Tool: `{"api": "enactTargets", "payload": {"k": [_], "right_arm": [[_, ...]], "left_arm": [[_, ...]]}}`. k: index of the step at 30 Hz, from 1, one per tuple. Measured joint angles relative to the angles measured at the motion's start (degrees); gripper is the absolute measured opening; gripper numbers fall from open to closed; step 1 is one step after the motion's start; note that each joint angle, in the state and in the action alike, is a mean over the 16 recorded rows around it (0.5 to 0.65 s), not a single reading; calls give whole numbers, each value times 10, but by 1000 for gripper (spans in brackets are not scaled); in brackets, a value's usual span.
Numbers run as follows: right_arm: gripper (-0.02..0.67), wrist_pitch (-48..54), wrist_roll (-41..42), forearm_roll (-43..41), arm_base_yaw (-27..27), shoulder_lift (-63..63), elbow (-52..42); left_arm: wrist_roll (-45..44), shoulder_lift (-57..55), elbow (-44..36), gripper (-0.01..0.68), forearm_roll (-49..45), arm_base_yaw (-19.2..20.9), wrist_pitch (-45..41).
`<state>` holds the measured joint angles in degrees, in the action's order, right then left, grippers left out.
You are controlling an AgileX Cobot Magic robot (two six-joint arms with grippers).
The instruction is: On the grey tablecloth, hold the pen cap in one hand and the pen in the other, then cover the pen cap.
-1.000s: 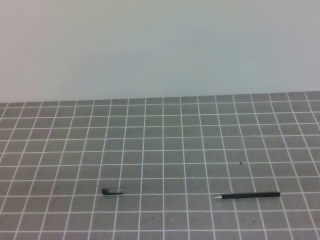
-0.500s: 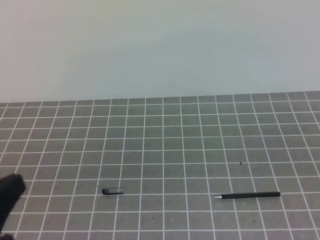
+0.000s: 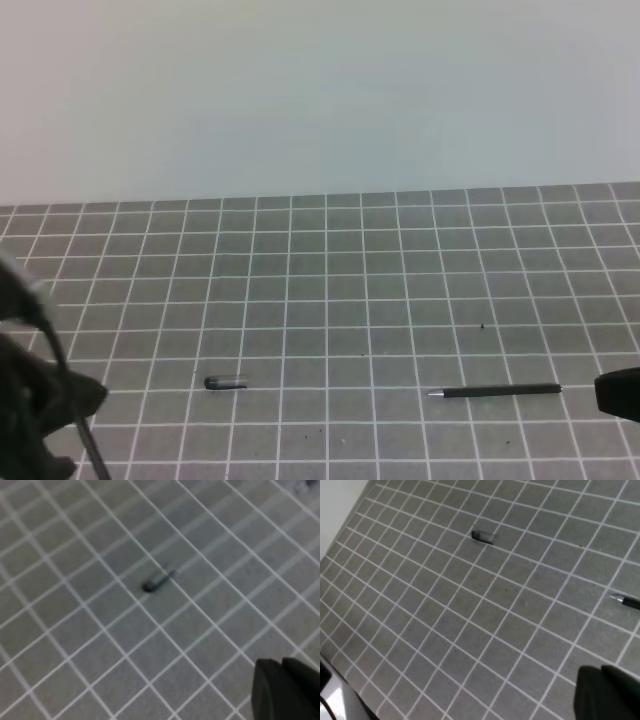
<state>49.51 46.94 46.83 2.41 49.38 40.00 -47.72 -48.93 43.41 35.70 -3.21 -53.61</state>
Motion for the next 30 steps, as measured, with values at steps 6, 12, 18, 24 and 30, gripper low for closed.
{"api": "enactTargets", "payload": {"k": [6,12,18,24,30], "right_arm": [[-3,8,0,12,0,7,0],[-4,13,0,17,0,7,0],[-4,18,0,18,0,7,0],[-4,21,0,19,0,7,0],[-4,26,0,19,0,7,0]], "left_arm": [[-81,-114,52,-2,-25,-40,-29],[-98,-213,100,25,-86,-106,-19],[-73,-293,134,125,-184,-177,18],[-47,-358,152,255,-268,-231,58],[-36,-411,155,341,-303,-255,100]]}}
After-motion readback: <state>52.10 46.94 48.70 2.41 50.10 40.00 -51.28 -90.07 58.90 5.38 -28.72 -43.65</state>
